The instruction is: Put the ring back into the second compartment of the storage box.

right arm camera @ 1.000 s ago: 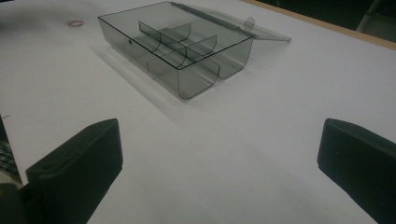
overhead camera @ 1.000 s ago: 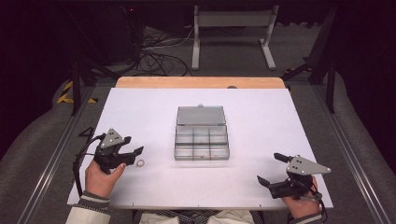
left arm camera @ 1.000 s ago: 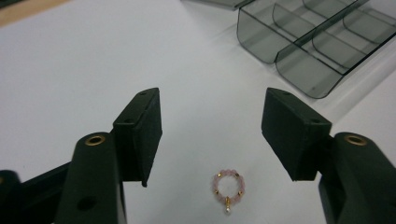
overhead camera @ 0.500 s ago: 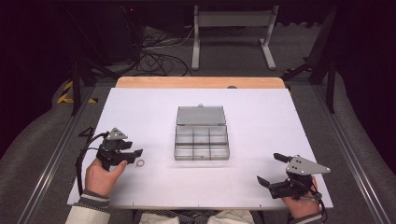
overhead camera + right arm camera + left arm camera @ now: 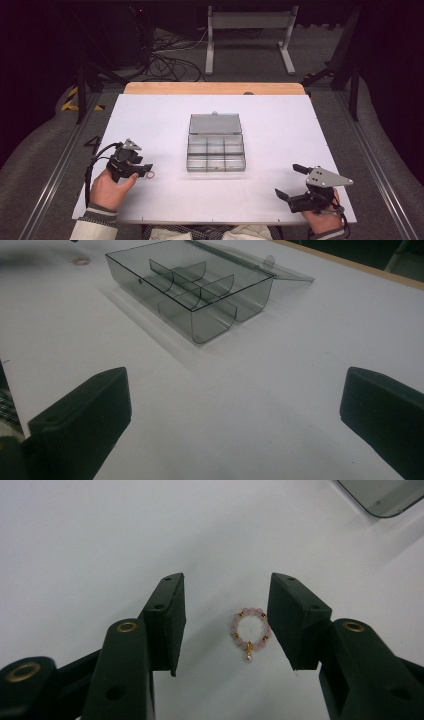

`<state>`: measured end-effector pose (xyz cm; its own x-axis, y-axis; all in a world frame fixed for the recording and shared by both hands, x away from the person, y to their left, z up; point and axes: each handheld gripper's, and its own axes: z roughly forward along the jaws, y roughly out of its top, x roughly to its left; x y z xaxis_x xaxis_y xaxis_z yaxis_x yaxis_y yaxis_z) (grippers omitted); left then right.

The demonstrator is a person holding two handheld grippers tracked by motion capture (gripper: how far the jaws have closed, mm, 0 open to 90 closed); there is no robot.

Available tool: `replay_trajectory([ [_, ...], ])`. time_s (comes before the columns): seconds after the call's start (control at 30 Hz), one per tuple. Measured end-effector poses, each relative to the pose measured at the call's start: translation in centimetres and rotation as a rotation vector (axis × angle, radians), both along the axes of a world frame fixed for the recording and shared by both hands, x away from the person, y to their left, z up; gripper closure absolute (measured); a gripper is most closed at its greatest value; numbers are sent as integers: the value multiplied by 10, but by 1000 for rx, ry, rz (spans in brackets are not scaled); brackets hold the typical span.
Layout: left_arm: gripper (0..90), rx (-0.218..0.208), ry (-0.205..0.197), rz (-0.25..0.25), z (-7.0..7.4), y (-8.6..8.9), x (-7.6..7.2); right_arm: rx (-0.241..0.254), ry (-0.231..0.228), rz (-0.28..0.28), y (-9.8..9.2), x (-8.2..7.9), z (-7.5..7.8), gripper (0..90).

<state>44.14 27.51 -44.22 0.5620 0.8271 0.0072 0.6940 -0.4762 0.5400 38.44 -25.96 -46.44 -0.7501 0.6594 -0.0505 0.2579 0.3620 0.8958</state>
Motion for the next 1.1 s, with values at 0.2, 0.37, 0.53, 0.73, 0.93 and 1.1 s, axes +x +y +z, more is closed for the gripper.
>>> replay_trajectory([
  [0.2, 532, 30, 31, -15, -3, -3, 1, -1, 1, 1, 0, 0, 0, 8],
  [0.37, 561, 58, 62, -30, -5, -5, 3, 0, 3, 1, 0, 0, 0, 8],
  [0.53, 583, 76, 83, -41, -7, -7, 4, -2, 4, 1, 0, 0, 0, 8],
  [0.73, 599, 98, 100, -55, -10, -10, 5, -4, 5, 3, 0, 0, 0, 8],
  [0.93, 626, 100, 102, -62, -12, -10, 6, -4, 5, 4, 0, 0, 0, 8],
  [1.1, 661, 105, 94, -64, -12, -11, 6, -6, 4, 3, 0, 0, 0, 8],
])
